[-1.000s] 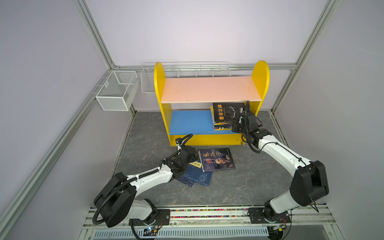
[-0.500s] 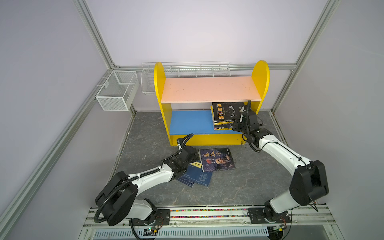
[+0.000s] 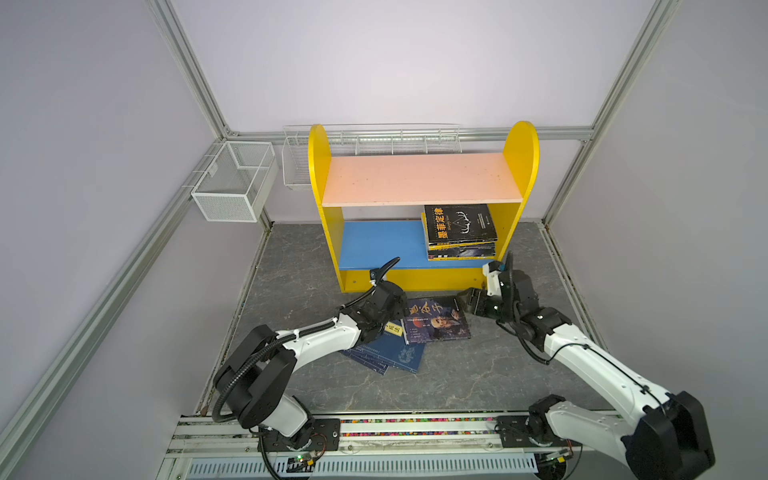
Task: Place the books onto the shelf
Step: 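Lower the right gripper to the purple portrait book and grasp its edge, then lift the purple book's edge with the right gripper while the left steadies it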
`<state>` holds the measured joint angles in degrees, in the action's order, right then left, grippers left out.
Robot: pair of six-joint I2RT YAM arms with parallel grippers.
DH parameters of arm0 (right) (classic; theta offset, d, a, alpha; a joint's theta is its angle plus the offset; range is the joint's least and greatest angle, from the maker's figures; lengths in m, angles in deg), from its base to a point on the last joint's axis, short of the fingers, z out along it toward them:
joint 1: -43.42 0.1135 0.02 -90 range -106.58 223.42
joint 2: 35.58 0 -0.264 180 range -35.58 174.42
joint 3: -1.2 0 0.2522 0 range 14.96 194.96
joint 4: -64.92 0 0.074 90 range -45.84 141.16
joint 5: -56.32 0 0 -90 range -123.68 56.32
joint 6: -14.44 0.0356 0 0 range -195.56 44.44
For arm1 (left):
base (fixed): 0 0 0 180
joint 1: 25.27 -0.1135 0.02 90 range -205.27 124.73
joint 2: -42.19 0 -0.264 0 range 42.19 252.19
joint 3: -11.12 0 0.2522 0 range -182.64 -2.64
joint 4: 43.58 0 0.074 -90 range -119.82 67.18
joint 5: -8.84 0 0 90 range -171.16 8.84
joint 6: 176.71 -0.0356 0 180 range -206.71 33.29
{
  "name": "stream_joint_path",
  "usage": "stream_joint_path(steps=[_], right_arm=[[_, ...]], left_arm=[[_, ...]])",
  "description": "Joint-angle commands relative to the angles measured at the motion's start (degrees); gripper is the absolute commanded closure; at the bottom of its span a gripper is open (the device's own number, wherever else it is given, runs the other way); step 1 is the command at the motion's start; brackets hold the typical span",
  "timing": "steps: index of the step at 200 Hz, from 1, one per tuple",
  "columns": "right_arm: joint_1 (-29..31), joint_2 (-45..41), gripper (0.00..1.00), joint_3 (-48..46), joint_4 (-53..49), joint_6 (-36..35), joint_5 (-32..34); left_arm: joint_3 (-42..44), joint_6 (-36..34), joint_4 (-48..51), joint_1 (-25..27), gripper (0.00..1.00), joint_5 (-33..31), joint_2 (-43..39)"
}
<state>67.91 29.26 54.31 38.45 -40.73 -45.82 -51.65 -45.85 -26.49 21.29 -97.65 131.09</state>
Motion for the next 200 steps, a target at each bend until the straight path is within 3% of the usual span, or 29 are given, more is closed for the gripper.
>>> stream_joint_path(steps=[1,32,72,119,166,200], right_arm=[[0.1,2.3,0.31,-3.1,-1.7,4.5,-17.5],[-1.4,9.8,0.30,0.2,-4.6,1.3,-25.0],[-2.2,20.1,0.31,-1.2,-2.9,4.4,-30.8],[-3.0,22.5,0.30,-2.1,-1.6,5.4,-31.7],[-4.8,26.8,0.30,-4.6,8.1,10.4,-34.1],[-6.5,24.1,0.30,-5.5,11.9,12.7,-29.7]], left_arm=[[-4.0,-1.6,4.4,-0.2,0.17,0.5,2.9],[-9.4,-5.1,7.1,-0.5,0.16,0.1,8.0],[-13.2,-8.1,7.4,-2.6,0.16,3.2,12.3],[-14.1,-13.4,4.2,-4.2,0.20,11.9,15.0],[-16.1,-17.3,4.0,-4.2,0.23,17.8,19.2],[-15.8,-19.1,4.0,-4.2,0.29,22.8,20.0]])
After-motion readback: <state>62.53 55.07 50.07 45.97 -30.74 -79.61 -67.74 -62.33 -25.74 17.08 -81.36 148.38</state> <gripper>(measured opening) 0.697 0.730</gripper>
